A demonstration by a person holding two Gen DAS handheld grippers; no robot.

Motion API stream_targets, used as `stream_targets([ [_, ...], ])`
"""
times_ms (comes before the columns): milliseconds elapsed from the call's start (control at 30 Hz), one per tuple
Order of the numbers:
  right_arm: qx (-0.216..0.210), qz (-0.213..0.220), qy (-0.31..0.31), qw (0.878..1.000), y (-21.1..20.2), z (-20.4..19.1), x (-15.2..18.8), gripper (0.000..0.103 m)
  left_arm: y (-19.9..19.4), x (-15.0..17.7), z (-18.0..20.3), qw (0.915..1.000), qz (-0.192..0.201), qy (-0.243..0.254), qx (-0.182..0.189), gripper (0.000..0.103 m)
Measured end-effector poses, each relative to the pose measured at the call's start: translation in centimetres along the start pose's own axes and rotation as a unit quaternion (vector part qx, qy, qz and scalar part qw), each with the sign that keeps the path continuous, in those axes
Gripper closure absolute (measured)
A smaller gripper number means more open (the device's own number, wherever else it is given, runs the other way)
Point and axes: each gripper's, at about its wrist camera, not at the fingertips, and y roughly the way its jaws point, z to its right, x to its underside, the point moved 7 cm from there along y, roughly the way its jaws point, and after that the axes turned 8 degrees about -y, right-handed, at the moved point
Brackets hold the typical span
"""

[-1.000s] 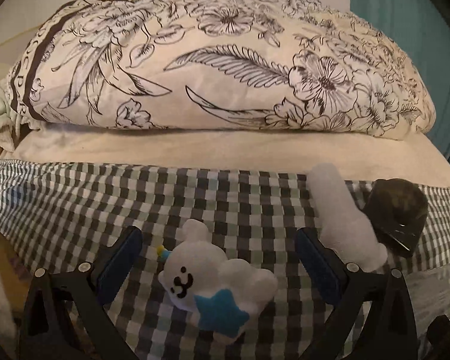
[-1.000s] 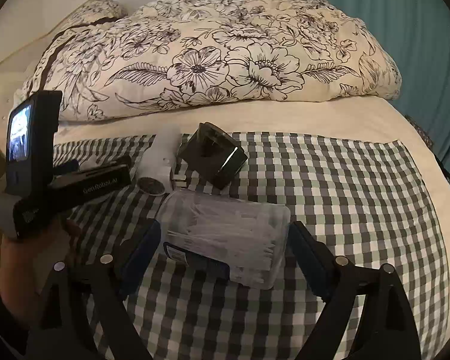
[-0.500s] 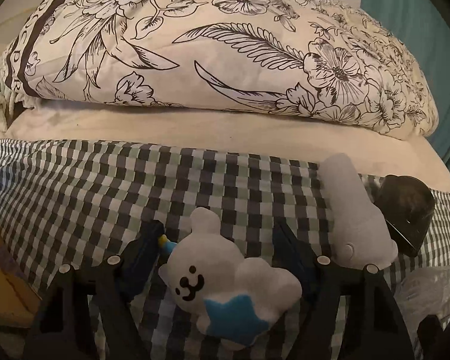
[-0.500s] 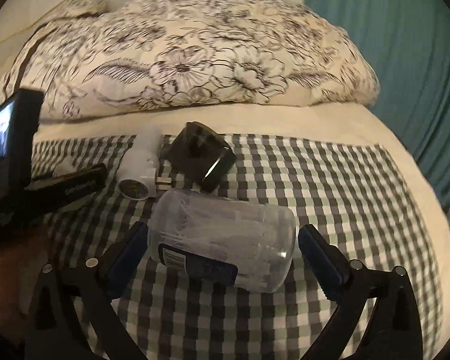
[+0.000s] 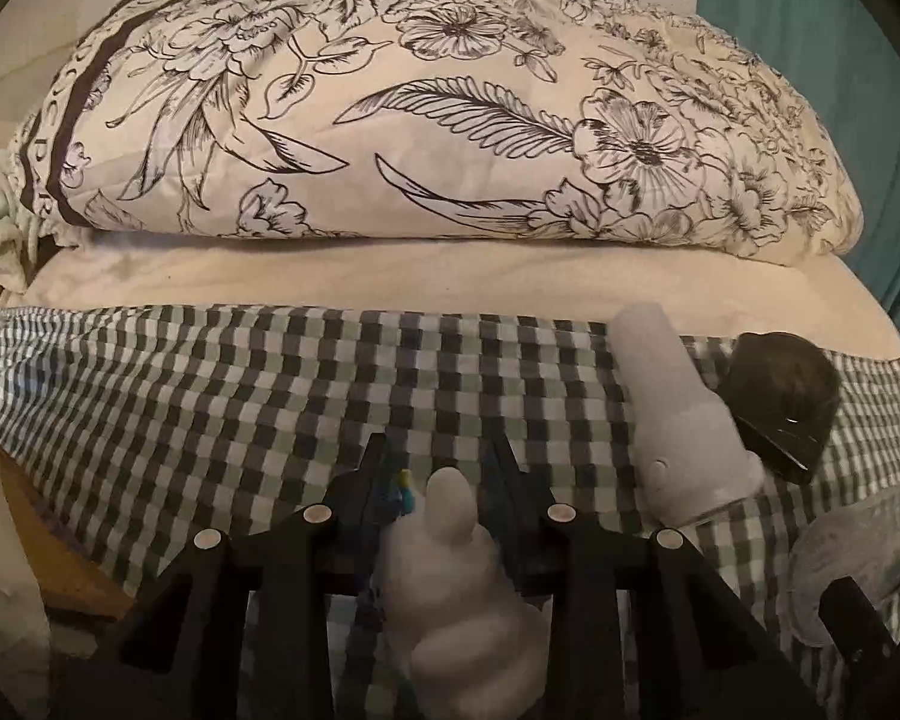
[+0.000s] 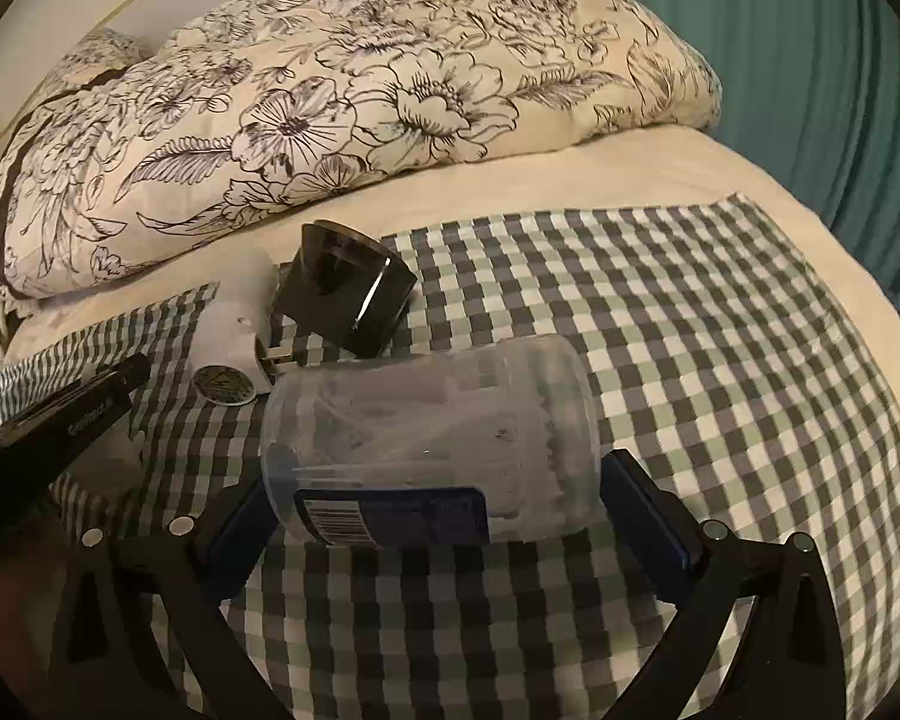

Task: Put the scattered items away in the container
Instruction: 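Grasp the white cat figurine with the left tool while the right grasps the clear swab container, then lift and carry the figurine and swab container over the cardboard box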

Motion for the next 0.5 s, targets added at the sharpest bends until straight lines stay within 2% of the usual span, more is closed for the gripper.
stream_targets([
  [33, -0.001, 0.001, -0.007, 1.000, -0.2, -0.2, -0.1, 0.012, 0.0, 0.1, 0.1, 1.0000, 0.000, 0.003, -0.001, 0.071],
  [200, -0.018, -0.001, -0.020, 1.000, -0.9, -0.9, 0.0, 0.012, -0.8, 0.6, 0.9, 0.9998, 0.003, 0.018, 0.002, 0.071],
  [433, -0.022, 0.029, -0.037, 0.999, -3.9, -1.3, -0.4, 0.013, -2.9, 0.2, 1.3, 0.9993, 0.013, 0.024, 0.024, 0.075],
  [467, -0.023, 0.033, -0.038, 0.998, -4.3, -1.3, -0.5, 0.013, -3.4, 0.1, 1.4, 0.9992, 0.017, 0.027, 0.026, 0.077],
  [500, -0.025, 0.037, -0.039, 0.998, -4.7, -1.3, -0.6, 0.013, -3.9, 0.0, 1.6, 0.9990, 0.021, 0.029, 0.028, 0.084],
])
